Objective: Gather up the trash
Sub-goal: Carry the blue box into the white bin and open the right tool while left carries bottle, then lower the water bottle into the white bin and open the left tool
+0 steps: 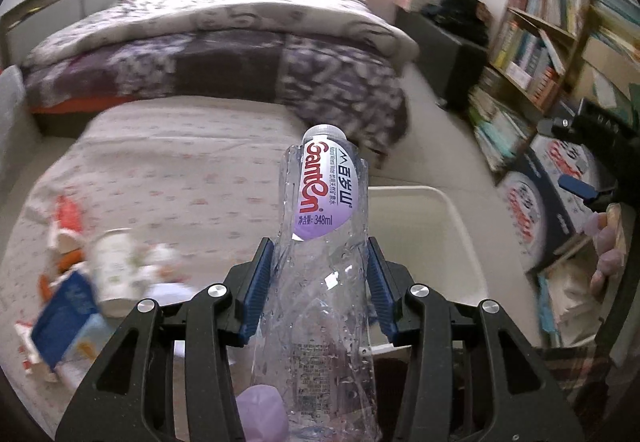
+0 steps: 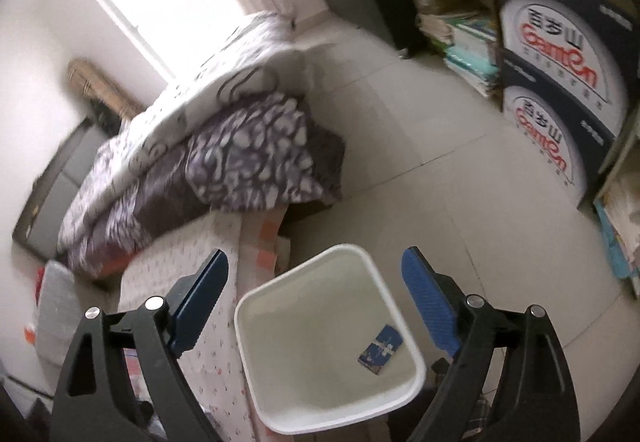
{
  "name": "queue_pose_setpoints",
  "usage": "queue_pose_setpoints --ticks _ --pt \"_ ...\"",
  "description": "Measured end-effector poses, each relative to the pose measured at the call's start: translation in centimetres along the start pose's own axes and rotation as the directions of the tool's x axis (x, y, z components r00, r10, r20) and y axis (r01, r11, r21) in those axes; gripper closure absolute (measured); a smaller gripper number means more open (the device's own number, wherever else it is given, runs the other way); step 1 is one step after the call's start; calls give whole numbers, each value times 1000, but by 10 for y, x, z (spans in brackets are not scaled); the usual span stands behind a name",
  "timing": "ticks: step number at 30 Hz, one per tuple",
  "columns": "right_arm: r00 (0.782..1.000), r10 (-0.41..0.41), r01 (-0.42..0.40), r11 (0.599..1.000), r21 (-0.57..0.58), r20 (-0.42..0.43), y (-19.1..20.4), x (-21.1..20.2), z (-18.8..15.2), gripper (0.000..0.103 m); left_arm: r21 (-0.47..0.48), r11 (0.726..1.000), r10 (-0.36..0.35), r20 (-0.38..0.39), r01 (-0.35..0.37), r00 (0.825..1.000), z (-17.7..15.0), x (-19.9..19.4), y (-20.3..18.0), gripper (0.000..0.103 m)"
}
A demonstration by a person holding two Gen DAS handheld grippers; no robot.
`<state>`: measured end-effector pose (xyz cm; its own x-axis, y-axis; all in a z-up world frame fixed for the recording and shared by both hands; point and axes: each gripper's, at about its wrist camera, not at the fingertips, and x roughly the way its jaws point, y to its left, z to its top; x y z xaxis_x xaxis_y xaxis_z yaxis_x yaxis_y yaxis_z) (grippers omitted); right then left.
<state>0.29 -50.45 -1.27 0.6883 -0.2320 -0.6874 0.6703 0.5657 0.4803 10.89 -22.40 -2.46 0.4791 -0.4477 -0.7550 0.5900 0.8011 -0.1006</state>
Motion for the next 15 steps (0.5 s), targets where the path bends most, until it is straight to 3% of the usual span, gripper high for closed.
queue_pose_setpoints --ticks 9,11,12,15 --pt "1000 14 -14 1000 10 -11 -19 -3 9 16 49 992 -113 -60 116 992 15 47 -76 58" --pt "1000 13 -13 1000 8 -1 -21 -5 11 16 50 990 -128 -61 131 990 18 51 -85 37" --pt "1000 10 -10 1000 8 4 -22 -6 11 16 50 990 -129 -48 131 991 19 50 -89 19" --pt "1000 9 -9 1000 10 12 -21 -8 11 16 46 991 -123 -16 124 992 21 45 -90 17"
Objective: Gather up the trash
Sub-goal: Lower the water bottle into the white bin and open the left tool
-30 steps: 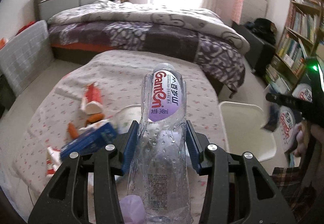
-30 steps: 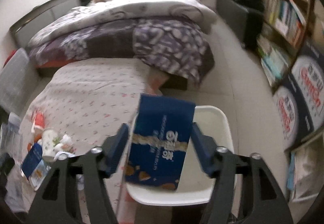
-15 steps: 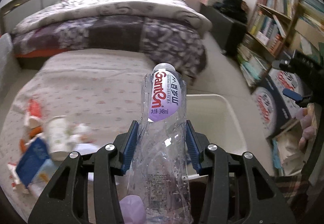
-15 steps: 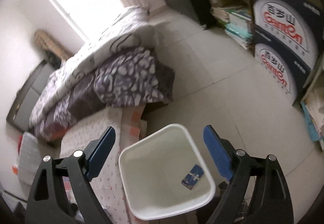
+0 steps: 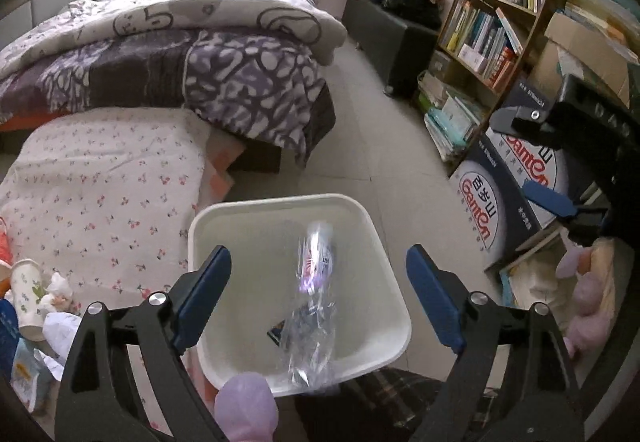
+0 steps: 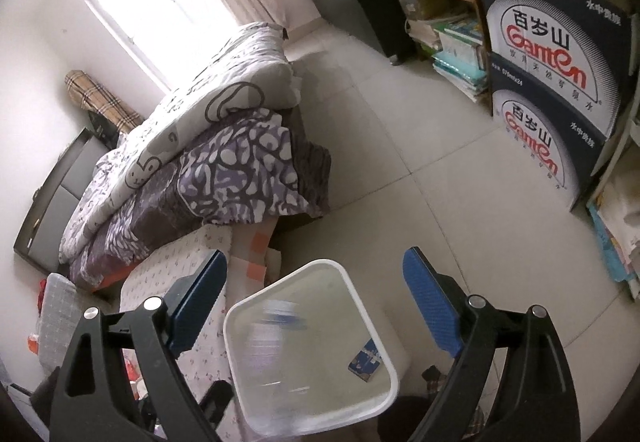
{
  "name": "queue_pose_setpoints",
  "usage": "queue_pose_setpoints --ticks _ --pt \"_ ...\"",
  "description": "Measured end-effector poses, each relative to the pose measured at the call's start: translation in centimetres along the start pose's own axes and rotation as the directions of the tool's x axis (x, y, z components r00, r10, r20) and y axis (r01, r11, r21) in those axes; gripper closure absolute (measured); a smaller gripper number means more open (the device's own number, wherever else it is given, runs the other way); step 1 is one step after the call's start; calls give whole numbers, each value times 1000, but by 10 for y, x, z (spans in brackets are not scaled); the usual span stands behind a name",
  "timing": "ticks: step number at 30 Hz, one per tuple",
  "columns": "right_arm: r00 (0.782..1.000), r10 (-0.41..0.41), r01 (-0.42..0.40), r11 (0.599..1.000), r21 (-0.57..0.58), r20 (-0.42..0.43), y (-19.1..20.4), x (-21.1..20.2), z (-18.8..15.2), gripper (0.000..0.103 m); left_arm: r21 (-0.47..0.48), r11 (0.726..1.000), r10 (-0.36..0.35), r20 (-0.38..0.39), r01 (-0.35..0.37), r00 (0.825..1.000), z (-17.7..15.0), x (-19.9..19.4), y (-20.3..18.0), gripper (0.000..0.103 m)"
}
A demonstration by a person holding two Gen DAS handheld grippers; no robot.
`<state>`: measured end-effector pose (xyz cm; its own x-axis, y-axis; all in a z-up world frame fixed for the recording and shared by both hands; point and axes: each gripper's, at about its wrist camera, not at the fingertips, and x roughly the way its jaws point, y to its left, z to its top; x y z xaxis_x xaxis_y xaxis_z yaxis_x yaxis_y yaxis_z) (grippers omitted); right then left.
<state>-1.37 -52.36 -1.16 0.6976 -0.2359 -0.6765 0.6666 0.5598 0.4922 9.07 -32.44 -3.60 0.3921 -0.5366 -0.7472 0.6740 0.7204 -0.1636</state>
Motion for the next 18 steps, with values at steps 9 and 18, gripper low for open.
queue_pose_setpoints --ticks 9,18 --pt "1000 -9 10 995 -101 13 32 0 -15 15 -40 993 110 19 -109 994 -10 -29 48 17" --pt "996 -11 44 914 -404 83 127 3 -64 11 -82 955 289 60 -284 956 -24 -79 127 14"
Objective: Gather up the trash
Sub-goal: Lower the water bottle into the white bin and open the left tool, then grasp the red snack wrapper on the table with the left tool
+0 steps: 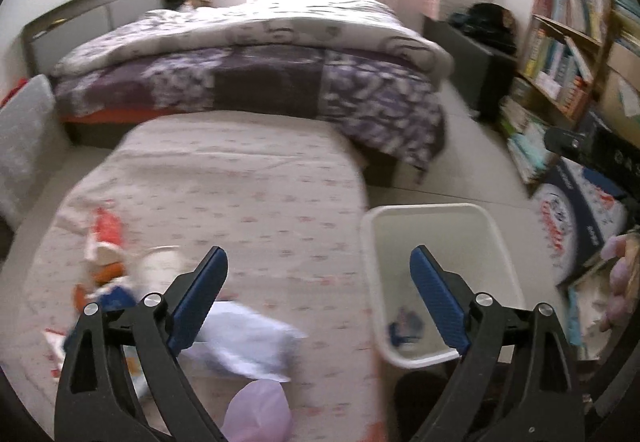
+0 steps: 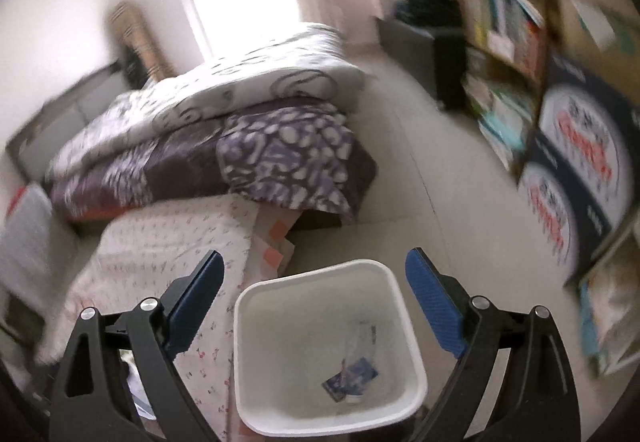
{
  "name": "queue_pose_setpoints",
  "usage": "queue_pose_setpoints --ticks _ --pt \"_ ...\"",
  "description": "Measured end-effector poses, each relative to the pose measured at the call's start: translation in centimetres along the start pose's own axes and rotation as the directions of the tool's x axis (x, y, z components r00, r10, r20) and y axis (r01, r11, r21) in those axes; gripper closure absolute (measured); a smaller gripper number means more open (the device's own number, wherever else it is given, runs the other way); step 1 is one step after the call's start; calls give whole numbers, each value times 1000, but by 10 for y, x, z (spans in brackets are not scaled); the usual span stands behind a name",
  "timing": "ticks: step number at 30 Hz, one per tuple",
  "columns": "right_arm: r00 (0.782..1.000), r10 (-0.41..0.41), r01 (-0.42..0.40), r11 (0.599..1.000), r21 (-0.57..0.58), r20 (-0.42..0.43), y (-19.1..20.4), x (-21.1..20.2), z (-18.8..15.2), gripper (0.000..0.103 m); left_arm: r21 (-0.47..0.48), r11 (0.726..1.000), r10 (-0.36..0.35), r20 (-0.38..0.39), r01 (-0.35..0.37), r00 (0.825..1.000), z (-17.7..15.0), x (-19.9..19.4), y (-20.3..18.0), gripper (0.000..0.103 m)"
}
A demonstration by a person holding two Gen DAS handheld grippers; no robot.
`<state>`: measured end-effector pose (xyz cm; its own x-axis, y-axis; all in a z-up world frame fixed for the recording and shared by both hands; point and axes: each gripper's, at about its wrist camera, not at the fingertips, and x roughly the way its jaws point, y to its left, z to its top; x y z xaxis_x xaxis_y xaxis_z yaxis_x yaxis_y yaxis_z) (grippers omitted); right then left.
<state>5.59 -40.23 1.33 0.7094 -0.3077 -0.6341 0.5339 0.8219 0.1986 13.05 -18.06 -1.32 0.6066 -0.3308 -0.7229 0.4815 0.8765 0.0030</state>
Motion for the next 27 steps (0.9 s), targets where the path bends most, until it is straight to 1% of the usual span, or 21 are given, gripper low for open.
queue_pose_setpoints --ticks 2,5,8,14,16,17,20,23,24,25,27 --pt "1000 12 -11 997 -81 16 30 0 -5 9 -21 999 37 -3 -37 999 -1 -3 23 14" --pt "999 33 -32 981 -191 3 72 3 -14 9 -55 993 100 -16 -101 995 -5 -5 60 13" --pt "997 65 -71 965 -252 -33 107 5 -22 8 -83 984 150 -63 -155 987 -12 -3 96 12" --pt "990 111 -134 930 -343 -84 169 10 -37 7 -122 960 232 -152 -252 961 -30 -1 156 12" --pt "987 126 -156 916 -369 -104 188 15 -42 7 -135 948 266 -171 -289 949 -37 -5 173 12" --pt "985 131 -165 909 -382 -115 196 17 -45 7 -150 938 282 -193 -312 940 -42 -6 187 12" --pt "978 141 -194 881 -431 -151 217 26 -57 7 -197 914 301 -252 -353 920 -51 -9 215 12" --pt "963 178 -253 853 -457 -200 227 36 -71 7 -251 883 307 -330 -396 893 -66 -15 246 12" --pt "956 197 -279 841 -463 -219 227 40 -78 7 -262 872 306 -365 -412 879 -73 -15 256 12" --pt "950 203 -294 833 -469 -236 227 44 -83 7 -272 866 294 -402 -420 867 -80 -15 266 12" --pt "938 188 -313 818 -482 -290 228 54 -93 7 -295 856 268 -449 -425 852 -93 -14 279 13"
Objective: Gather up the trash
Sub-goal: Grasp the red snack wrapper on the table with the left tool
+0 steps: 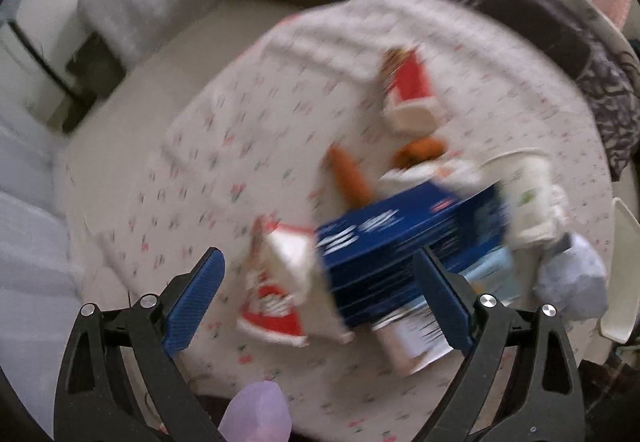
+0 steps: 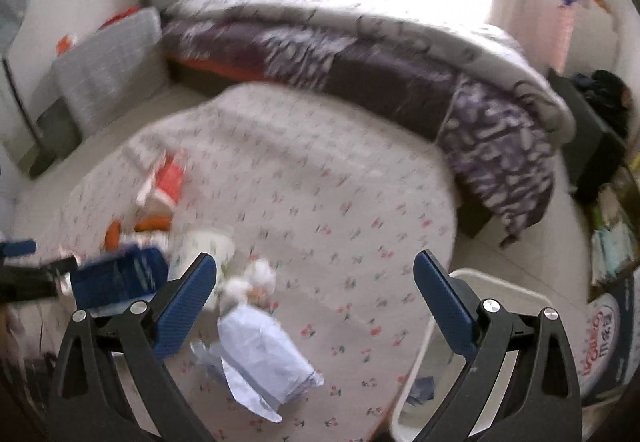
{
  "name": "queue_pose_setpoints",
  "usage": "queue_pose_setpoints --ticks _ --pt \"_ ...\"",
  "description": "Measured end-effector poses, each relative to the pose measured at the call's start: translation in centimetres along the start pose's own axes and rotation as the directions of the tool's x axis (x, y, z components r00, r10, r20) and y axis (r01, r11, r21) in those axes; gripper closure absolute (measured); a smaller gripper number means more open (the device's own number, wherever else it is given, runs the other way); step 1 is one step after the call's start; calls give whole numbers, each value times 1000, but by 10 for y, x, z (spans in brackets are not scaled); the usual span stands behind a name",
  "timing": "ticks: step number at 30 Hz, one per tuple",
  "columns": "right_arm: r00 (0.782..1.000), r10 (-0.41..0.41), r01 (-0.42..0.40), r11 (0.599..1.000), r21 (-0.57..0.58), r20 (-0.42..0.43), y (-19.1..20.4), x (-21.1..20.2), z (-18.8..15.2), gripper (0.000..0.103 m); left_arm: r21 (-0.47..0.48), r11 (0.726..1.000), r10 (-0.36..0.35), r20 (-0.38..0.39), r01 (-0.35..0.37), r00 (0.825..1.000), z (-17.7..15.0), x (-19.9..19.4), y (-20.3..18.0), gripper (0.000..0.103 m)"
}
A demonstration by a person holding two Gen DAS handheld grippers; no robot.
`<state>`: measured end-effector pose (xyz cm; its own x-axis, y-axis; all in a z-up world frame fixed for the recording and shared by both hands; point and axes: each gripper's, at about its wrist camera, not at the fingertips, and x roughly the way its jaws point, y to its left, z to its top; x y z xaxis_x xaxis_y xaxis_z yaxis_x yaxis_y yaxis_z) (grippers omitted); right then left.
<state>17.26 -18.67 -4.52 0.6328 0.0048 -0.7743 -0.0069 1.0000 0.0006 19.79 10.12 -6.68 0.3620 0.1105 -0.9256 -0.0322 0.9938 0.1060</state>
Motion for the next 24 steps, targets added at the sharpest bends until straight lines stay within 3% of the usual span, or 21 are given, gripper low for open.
queue_pose_setpoints --ticks 2,6,13,18,20,21,24 --pt "998 52 -52 999 -12 -44 2 7 -4 7 -22 1000 0 -52 -1 999 -3 12 13 14" --pt "993 113 -116 991 -65 -44 10 4 -5 7 -47 999 -33 -145 27 989 -7 38 32 19" --pt "981 171 -179 979 -94 -88 21 12 0 7 -85 988 -143 -163 131 976 -12 37 47 27" --pt "961 218 -238 966 -104 -171 25 23 -3 7 -39 997 -72 -173 66 982 -20 39 52 33" --pt "949 233 -269 950 -160 -213 33 26 -8 7 -32 997 -69 -202 64 977 -22 51 52 39" --pt "944 233 -278 943 -183 -233 37 29 -12 7 -31 997 -76 -211 72 974 -22 55 52 47" --pt "927 214 -298 919 -258 -310 48 38 -26 7 -31 996 -88 -180 83 980 -19 52 55 51"
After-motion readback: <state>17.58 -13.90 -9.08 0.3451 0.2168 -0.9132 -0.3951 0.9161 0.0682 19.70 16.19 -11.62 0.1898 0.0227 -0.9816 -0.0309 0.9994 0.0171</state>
